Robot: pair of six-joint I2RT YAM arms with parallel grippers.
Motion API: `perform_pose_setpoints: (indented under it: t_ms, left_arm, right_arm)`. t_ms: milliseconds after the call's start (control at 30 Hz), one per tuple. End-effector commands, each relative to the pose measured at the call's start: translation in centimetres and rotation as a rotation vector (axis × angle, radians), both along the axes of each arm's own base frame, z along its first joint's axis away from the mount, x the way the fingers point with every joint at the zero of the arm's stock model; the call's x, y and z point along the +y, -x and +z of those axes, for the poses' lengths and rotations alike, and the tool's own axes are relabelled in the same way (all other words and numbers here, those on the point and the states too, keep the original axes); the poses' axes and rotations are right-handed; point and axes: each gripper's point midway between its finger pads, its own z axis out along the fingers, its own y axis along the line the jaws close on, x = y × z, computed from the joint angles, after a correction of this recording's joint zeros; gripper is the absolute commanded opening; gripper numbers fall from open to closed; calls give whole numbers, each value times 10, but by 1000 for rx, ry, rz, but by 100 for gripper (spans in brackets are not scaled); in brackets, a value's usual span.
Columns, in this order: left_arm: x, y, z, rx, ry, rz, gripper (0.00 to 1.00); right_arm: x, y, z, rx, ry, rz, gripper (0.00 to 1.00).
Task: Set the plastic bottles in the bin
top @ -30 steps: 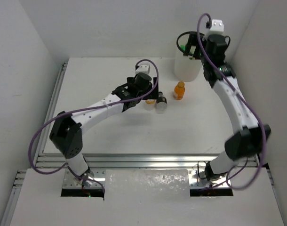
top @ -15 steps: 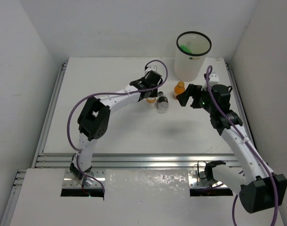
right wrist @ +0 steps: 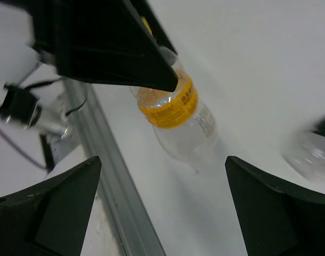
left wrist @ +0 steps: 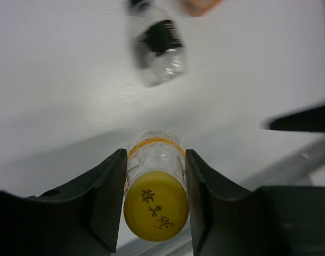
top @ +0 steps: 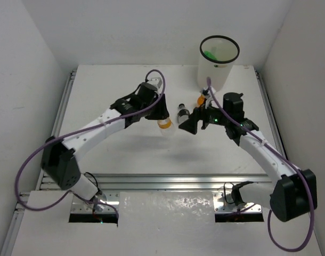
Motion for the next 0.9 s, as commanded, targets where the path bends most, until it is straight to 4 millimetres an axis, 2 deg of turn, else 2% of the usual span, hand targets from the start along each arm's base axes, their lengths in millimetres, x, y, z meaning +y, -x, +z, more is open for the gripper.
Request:
perform_pose_setpoints:
  t_ms: [0,33,200,267,367,400,433,467,500,533,567,600,633,667,700,733,767,833,867]
  left_arm:
    - [-37,45,62,-44,281,-272,0]
    - [-38,49,66,-45,294,-288,0]
    - [-45,70,106,-99,418,-382,0]
    - [-48,74,116,-112,450,-403,0]
    - [-48,72,122,-125,461,-395,0]
    - [-46,69,122,-132,455,-368,16]
    - [-42,67,128,-153,456,-341,28]
    - [-33,55,131,-187,432,-262,44]
    - [-26,49,135,-205,423,-204,89]
    - [-14,46,141,-209,419,-120,99]
    - [11,28,149,-265,376,58,100]
    - [27,25,152,-282,366,148,100]
    - [49,30,162,-306,365,237,100]
    - [77,25,161,-348,315,378,100]
    - [93,28,162,-368,295,435,100]
    - [119,38,162,-401,252,509,100]
    - [131,43,161,-416,224,533,100]
    - [149,57,158,-433,165,538,100]
    - [151,61,146,-422,128,515,100]
  right_arm:
    - [42,23,35,-230,-26,319,99]
    - [48,26,45,-230,-44,357,99]
    - [69,26,34,-209,1,346,99]
    - [71,20,31,-218,27,302,95]
    - [75,21,31,-225,30,297,49]
    - [74,19,32,-229,35,287,0]
    - [73,15,32,-229,43,257,0]
    - [68,6,32,-240,62,194,0]
    - [65,3,33,-250,69,169,0]
    - [62,0,32,-249,78,144,0]
    - [57,-10,34,-256,98,82,0]
    - [52,-18,37,-263,113,28,0]
    - [46,-26,41,-260,118,-36,0]
    - [28,-49,50,-282,146,-187,0]
    - [17,-62,57,-265,139,-291,0]
    - [3,-78,58,-254,154,-389,0]
    - [-25,-101,77,-259,149,-546,0]
    - [-58,-129,89,-247,150,-715,0]
    - [-80,-153,103,-266,132,-807,0]
